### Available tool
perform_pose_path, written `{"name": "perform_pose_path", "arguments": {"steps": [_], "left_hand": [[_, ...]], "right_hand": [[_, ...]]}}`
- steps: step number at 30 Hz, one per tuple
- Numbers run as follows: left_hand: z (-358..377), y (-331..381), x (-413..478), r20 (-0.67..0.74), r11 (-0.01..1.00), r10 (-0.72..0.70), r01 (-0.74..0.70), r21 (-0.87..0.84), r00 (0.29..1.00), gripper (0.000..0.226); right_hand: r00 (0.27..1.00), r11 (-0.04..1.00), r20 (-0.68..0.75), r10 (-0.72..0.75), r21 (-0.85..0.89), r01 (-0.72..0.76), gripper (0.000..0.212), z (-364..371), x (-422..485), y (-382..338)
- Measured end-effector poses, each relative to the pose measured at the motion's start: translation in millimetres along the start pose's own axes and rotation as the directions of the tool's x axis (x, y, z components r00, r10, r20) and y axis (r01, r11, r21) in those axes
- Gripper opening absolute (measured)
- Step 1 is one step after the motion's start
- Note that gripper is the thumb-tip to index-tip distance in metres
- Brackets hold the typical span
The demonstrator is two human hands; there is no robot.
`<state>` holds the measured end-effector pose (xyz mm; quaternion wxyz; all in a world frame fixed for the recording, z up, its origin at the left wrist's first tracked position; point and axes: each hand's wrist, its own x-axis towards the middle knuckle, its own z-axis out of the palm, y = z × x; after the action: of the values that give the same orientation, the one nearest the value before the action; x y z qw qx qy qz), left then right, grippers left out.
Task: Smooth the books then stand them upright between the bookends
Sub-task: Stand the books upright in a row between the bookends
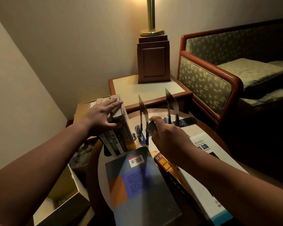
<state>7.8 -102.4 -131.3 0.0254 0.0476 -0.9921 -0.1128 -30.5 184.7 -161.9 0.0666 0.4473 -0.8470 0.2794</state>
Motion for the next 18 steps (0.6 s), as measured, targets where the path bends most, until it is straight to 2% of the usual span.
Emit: {"name": "perform_pose_path", "arguments": {"steps": [3, 8, 14, 18], "left_hand": [[0.2, -1.7, 1.4, 0.013, 1.0, 0.004, -0.004, 0.016, 1.0, 0.085], [0.9, -3.6, 2.1, 0.026, 0.999, 0.005, -0.007, 0.054, 1.0, 0.089], [-0.3, -4.9, 1.7, 0.037, 0.999, -0.005, 0.004, 0.032, 0.999, 0.09], [1.8, -3.2, 0.9, 0.009, 1.0, -0.005, 0.005, 0.028, 1.0, 0.088]], "right_hand": [[0.999, 0.998, -0.048, -0.014, 0.063, 0.017, 0.042, 7.1, 16.3, -8.9], [0.982, 0.986, -0.185, 0.049, 0.165, -0.018, 0.042, 28.3, 41.0, -11.6], [0.986, 0.974, -0.039, 0.162, 0.169, -0.153, 0.041, 58.6, 57.3, -22.1], [0.954, 0.9, -0.148, 0.259, 0.394, -0.184, 0.04, 83.4, 64.4, -18.2]]}}
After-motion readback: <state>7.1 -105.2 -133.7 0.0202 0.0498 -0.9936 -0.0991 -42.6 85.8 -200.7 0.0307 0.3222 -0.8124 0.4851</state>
